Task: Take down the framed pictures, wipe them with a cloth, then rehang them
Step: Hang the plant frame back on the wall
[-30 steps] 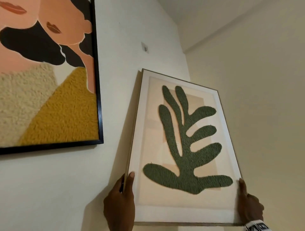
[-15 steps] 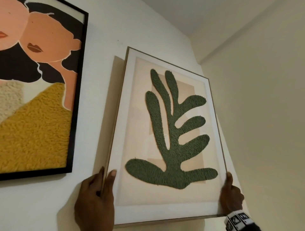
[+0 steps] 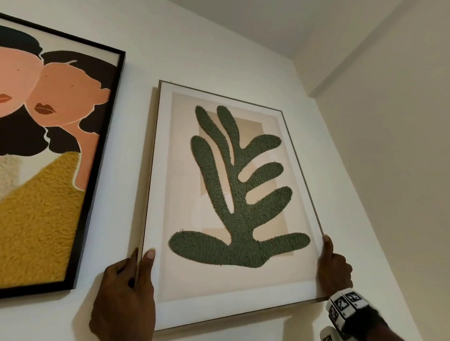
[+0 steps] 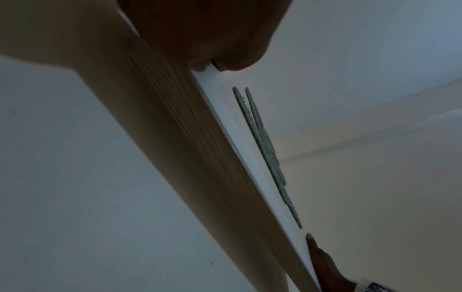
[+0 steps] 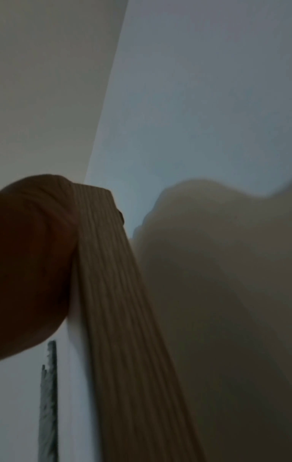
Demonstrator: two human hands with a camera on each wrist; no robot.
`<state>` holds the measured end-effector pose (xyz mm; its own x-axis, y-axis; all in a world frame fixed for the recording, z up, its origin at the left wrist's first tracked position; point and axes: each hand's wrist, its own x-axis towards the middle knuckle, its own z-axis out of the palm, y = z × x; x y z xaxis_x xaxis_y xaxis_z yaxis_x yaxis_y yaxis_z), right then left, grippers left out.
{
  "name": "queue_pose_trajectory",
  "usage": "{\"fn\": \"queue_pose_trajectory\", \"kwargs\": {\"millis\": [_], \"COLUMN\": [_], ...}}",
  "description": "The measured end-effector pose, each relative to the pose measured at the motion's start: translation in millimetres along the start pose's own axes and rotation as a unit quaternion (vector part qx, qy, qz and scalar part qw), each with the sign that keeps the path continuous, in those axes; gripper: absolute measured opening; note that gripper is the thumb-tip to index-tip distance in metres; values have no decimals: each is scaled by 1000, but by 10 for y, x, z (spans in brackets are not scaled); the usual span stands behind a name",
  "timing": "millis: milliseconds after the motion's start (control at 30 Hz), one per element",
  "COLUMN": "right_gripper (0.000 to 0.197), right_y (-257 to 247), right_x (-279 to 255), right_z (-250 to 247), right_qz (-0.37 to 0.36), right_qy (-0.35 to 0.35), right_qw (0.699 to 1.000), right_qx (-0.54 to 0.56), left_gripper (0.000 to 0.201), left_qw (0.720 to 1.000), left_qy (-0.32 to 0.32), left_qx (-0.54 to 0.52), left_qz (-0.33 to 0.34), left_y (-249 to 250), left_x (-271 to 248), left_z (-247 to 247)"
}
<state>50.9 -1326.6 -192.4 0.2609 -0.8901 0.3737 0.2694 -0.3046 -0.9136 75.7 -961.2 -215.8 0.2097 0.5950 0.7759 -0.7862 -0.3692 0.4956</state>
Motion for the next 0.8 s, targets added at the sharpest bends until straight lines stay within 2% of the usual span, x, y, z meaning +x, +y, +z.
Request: {"fn": "queue_pose_trajectory", "kwargs": {"millis": [100, 267, 400, 500, 633, 800], "right_gripper": [91, 91, 88, 86, 83, 77], "right_y": [-67, -26, 1, 5, 30, 66], "right_x": [74, 153, 172, 176, 156, 147], "right_z": [86, 237, 235, 251, 281, 298], "right_qz": [-8, -6, -10, -17, -62, -159], "right_qy": [-13, -24, -25, -25, 0, 49], "right_qw": [1000, 1000, 1000, 1000, 998, 977], "right_qx": [8, 7, 6, -1, -33, -130], "left_gripper": [60, 51, 57, 58, 41, 43], "left_qw": [1000, 999, 999, 995, 988, 991], "left_qy": [2, 25, 30, 27, 59, 40], "left_qx": [-1, 16, 36, 81, 118, 95], "left_qz": [13, 28, 19, 57, 81, 91], "left_y": [3, 17, 34, 24, 17, -20], "left_x": [25, -1, -33, -13, 12, -52], "left_z": [37, 44, 30, -22, -10, 66]}}
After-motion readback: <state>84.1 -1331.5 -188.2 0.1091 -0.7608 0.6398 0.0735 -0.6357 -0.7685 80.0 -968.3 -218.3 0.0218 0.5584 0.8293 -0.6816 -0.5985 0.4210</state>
